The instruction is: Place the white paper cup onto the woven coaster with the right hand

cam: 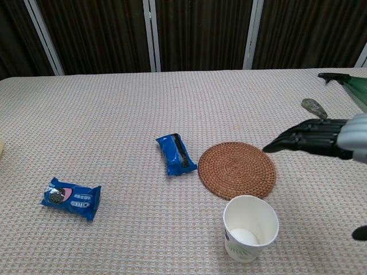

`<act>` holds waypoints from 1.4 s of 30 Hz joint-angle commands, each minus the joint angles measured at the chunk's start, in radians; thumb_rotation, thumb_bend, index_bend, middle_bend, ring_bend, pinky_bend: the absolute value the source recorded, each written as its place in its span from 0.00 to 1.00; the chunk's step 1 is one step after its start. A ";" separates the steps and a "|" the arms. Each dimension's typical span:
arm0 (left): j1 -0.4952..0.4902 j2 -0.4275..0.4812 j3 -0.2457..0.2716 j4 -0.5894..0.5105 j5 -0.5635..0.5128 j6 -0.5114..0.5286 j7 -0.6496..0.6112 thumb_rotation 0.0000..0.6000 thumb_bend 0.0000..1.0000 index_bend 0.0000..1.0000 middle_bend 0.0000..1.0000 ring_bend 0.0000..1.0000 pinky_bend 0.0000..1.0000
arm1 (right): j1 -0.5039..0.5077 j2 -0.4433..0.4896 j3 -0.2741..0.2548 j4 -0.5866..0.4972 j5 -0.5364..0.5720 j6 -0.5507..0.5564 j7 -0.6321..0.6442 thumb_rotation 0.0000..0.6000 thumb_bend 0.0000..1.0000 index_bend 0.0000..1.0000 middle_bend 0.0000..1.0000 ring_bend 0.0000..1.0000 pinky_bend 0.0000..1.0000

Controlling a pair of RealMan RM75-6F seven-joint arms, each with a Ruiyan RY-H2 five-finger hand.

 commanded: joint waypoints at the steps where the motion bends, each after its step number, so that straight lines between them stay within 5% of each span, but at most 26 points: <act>1: -0.005 -0.001 -0.008 0.005 -0.019 -0.015 0.002 1.00 0.00 0.00 0.00 0.00 0.00 | 0.064 -0.066 0.035 -0.028 0.038 -0.115 -0.098 1.00 0.00 0.00 0.07 0.02 0.00; 13: -0.003 0.009 -0.018 0.006 -0.042 -0.032 -0.014 1.00 0.00 0.00 0.00 0.00 0.00 | 0.103 -0.209 0.065 -0.021 0.156 -0.229 -0.302 1.00 0.00 0.01 0.11 0.08 0.12; 20: 0.000 0.015 -0.019 0.002 -0.040 -0.034 -0.023 1.00 0.00 0.00 0.00 0.00 0.00 | 0.101 -0.269 0.074 0.003 0.202 -0.214 -0.353 1.00 0.14 0.19 0.39 0.36 0.29; 31: 0.002 0.028 -0.020 -0.011 -0.052 -0.049 -0.033 1.00 0.00 0.00 0.00 0.00 0.00 | 0.104 -0.273 0.080 -0.014 0.224 -0.167 -0.368 1.00 0.17 0.23 0.40 0.37 0.31; 37: 0.002 0.038 -0.026 -0.020 -0.070 -0.062 -0.043 1.00 0.00 0.00 0.00 0.00 0.00 | 0.117 -0.229 0.151 -0.045 0.265 -0.123 -0.379 1.00 0.17 0.23 0.40 0.37 0.31; 42: -0.002 0.045 -0.030 -0.025 -0.081 -0.076 -0.051 1.00 0.00 0.00 0.00 0.00 0.00 | 0.149 -0.210 0.241 -0.019 0.428 -0.146 -0.406 1.00 0.18 0.23 0.40 0.37 0.31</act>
